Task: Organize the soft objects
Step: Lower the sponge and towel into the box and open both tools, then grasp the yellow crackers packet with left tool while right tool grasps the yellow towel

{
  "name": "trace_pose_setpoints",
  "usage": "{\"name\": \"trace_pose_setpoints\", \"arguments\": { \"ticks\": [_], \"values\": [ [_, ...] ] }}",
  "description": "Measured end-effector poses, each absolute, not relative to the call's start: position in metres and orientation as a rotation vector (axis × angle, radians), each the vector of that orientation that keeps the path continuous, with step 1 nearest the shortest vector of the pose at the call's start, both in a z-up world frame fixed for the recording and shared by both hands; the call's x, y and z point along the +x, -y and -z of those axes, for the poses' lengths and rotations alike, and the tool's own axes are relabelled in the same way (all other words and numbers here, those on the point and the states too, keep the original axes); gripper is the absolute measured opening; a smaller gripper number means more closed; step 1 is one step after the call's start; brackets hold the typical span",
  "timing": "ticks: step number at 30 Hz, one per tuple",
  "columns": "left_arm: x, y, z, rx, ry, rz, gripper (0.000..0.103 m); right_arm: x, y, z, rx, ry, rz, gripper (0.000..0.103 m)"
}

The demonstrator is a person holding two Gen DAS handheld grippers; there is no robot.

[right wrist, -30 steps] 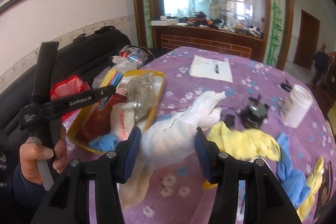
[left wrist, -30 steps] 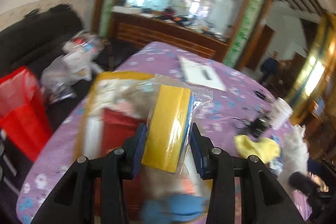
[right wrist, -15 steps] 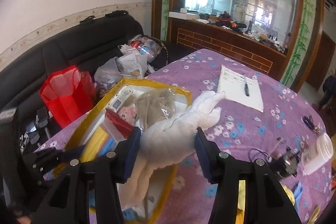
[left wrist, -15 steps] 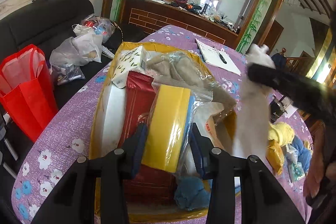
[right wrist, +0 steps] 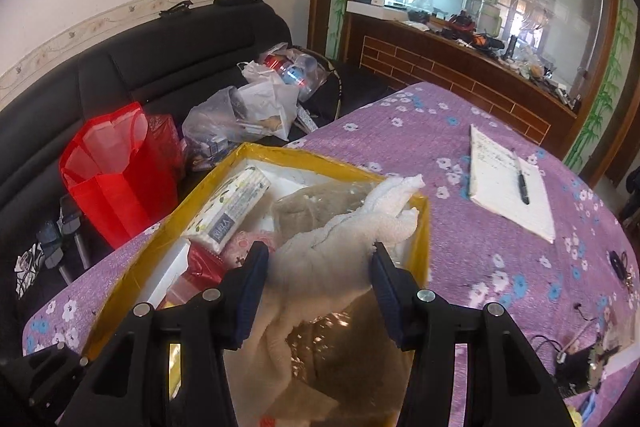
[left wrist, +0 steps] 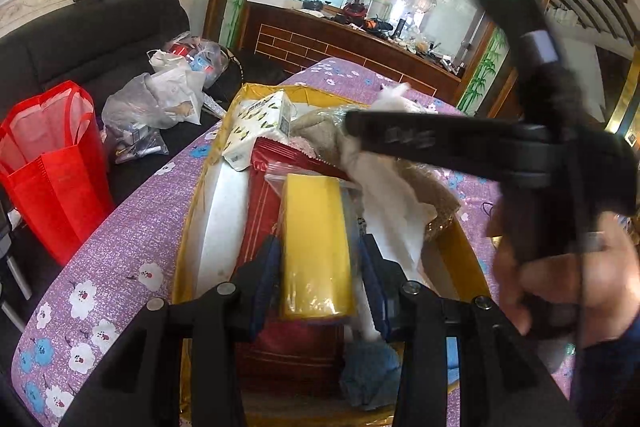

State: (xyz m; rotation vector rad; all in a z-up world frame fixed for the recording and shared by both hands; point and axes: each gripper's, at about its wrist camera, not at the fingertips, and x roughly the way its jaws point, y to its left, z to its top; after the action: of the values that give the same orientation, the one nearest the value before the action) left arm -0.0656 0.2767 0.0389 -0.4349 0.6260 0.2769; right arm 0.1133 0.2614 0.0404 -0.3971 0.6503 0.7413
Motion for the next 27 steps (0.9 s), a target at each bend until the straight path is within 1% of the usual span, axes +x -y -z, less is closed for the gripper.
{"name": "trace_pose_setpoints", "arguments": {
  "ticks": [2, 5, 6, 7, 9, 10, 12, 15, 16, 19, 23, 25, 27],
  "values": [
    [-0.065, -0.277, -0.039, -0.432, -0.628, -0.274, 0.040, 0.117, -0.264, -0.034, -0.392, -0.673, -0.745, 0.057],
    [-0.064, -0.276, -0.039, -0.428, -0.634, -0.268, 0.040, 0.123, -0.259, -0.034, -0.358, -0.701, -0.748, 0.061],
    [-0.063, -0.276, -0.039, -0.427, -0.636, -0.266, 0.040, 0.124, -0.255, -0.036, -0.338, -0.715, -0.751, 0.065],
    [-0.063, -0.276, -0.038, -0.427, -0.639, -0.262, 0.042, 0.125, -0.252, -0.037, -0.324, -0.725, -0.756, 0.067],
    [-0.061, -0.273, -0.038, -0.422, -0.647, -0.251, 0.050, 0.120, -0.244, -0.044, -0.291, -0.721, -0.769, 0.069],
    [-0.061, -0.273, -0.038, -0.418, -0.649, -0.248, 0.053, 0.117, -0.241, -0.047, -0.283, -0.711, -0.772, 0.072],
    [-0.061, -0.272, -0.038, -0.414, -0.644, -0.249, 0.056, 0.109, -0.231, -0.056, -0.273, -0.680, -0.758, 0.077],
    [-0.063, -0.274, -0.039, -0.422, -0.634, -0.249, 0.057, 0.098, -0.215, -0.065, -0.248, -0.654, -0.757, 0.078],
    [-0.064, -0.273, -0.039, -0.422, -0.626, -0.245, 0.058, 0.094, -0.208, -0.068, -0.234, -0.648, -0.761, 0.078],
    [-0.067, -0.273, -0.041, -0.417, -0.607, -0.242, 0.068, 0.078, -0.178, -0.077, -0.184, -0.626, -0.772, 0.078],
    [-0.068, -0.271, -0.043, -0.409, -0.594, -0.242, 0.069, 0.060, -0.135, -0.084, -0.127, -0.603, -0.779, 0.079],
    [-0.069, -0.271, -0.044, -0.408, -0.593, -0.248, 0.069, 0.052, -0.107, -0.088, -0.101, -0.588, -0.776, 0.081],
    [-0.069, -0.270, -0.044, -0.401, -0.592, -0.252, 0.073, 0.048, -0.080, -0.089, -0.080, -0.575, -0.751, 0.082]
  ]
}}
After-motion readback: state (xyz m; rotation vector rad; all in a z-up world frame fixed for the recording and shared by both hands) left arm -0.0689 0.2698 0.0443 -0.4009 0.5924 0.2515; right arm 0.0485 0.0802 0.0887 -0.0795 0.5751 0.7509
